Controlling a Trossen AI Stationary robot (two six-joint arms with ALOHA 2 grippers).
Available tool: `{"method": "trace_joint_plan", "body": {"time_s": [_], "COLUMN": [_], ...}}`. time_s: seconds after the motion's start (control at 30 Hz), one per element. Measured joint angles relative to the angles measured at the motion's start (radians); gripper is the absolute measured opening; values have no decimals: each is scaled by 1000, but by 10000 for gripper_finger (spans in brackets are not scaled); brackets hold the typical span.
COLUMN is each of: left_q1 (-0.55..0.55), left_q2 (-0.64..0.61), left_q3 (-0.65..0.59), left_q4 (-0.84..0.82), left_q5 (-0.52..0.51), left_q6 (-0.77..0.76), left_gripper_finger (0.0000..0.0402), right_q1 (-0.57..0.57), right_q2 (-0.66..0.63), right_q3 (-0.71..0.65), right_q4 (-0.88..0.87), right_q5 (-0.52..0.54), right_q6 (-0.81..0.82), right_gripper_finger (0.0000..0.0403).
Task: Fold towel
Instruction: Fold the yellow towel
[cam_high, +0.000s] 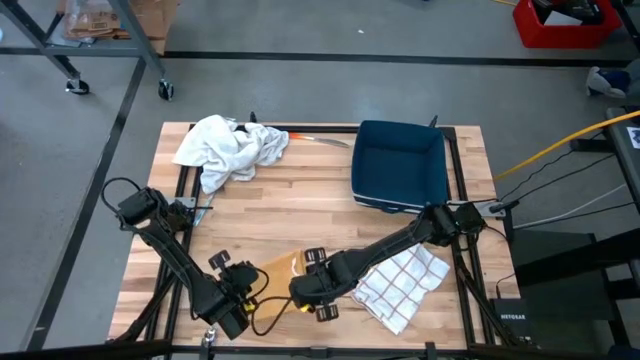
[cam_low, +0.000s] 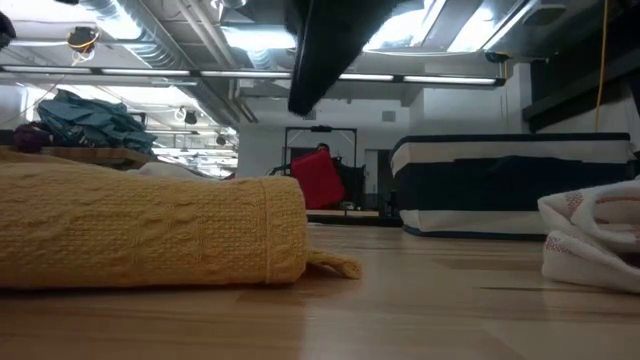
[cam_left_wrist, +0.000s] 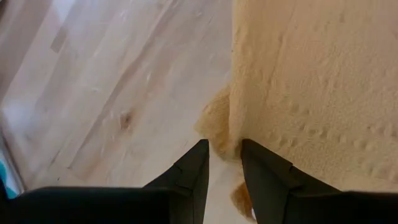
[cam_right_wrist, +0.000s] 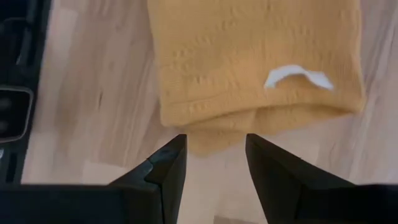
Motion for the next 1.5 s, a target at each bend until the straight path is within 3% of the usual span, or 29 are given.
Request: {"method": "trace_joint_plan", "body": {"time_s": [0.2,0.4,0.8,1.0,1.1,1.27,1.5], "left_q1": [0,-2,-5,-1,1,4,30], "left_q2": [0,0,0,0,0,-15,-122], "left_q3": [-53,-88,-96,-96,-96,-96,-96], "left_q4": [113,218,436,585,609,591,517], "left_q5": [1,3,121,130,129,128,130], "left_q6": [1,1,134,176,170,163,234], "left_gripper_finger": [88,88,88,88,88,88,88], "right_q1": [-3,-3,-78,-156,-189,-227,-233], "right_q2": [0,1,-3,-3,-6,-3,-2], "right_q3": [-67,-168,-319,-323,-325,-284,-156], "right_q4": [81,267,288,287,283,202,4], "right_q5": [-4,-40,-3,-16,-93,-197,-169], "right_q6": [126,146,115,108,108,109,42], "right_gripper_finger": [170,170,170,170,170,170,170]}}
